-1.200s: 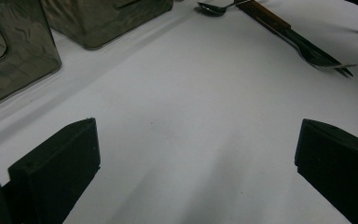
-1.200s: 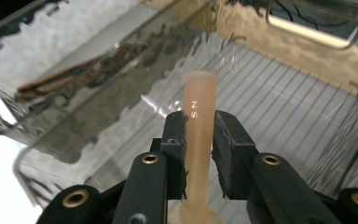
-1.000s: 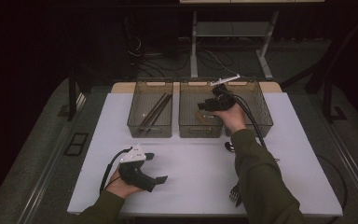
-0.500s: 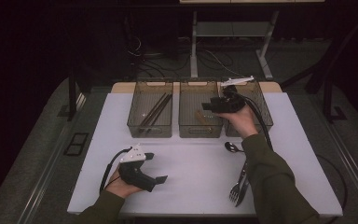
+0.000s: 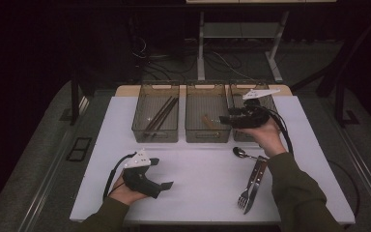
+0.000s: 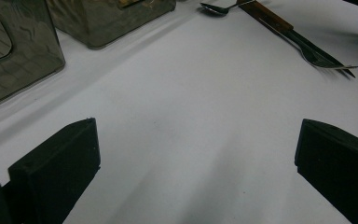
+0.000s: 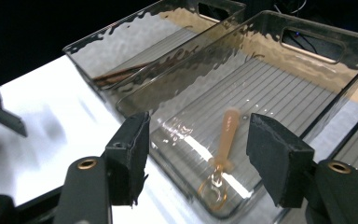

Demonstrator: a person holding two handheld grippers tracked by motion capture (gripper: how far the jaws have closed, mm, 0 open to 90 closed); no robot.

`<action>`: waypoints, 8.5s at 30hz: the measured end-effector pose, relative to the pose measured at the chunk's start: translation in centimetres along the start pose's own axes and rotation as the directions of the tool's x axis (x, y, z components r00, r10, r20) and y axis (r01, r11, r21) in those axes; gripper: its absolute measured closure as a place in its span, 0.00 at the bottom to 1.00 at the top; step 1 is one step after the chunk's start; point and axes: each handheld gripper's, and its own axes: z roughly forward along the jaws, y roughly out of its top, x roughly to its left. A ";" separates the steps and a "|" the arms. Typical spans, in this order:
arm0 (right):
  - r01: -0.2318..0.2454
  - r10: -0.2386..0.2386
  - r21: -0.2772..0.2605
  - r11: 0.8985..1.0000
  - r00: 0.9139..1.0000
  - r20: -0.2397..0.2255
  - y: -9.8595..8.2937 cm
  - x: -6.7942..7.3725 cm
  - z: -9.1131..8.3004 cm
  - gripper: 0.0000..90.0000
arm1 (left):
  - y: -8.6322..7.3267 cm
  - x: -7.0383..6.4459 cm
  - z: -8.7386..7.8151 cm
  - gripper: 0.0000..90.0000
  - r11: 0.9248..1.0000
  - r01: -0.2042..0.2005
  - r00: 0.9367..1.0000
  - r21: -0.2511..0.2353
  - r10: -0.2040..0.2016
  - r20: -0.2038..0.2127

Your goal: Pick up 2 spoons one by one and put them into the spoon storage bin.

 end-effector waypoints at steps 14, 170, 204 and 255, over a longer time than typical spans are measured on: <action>0.012 -0.011 0.021 1.000 1.000 -0.024 -3.3 0.7 -2.9 0.45 | 0.0 0.0 0.0 0.00 1.000 0.002 1.000 0.001 -0.002 -0.003; 0.047 -0.046 -0.027 0.999 0.998 0.038 -1.3 -2.4 -4.7 0.99 | 0.0 0.0 0.1 0.00 1.000 -0.021 1.000 0.001 0.021 0.007; 0.068 -0.049 -0.121 0.990 0.988 0.150 8.0 -2.1 0.7 0.99 | 0.0 -0.3 0.1 0.00 1.000 -0.029 0.999 -0.008 0.029 0.019; -0.022 0.028 -0.036 0.999 0.983 0.183 3.2 -2.8 4.4 0.56 | 0.0 -0.4 0.2 0.00 1.000 -0.026 1.000 -0.001 0.026 0.017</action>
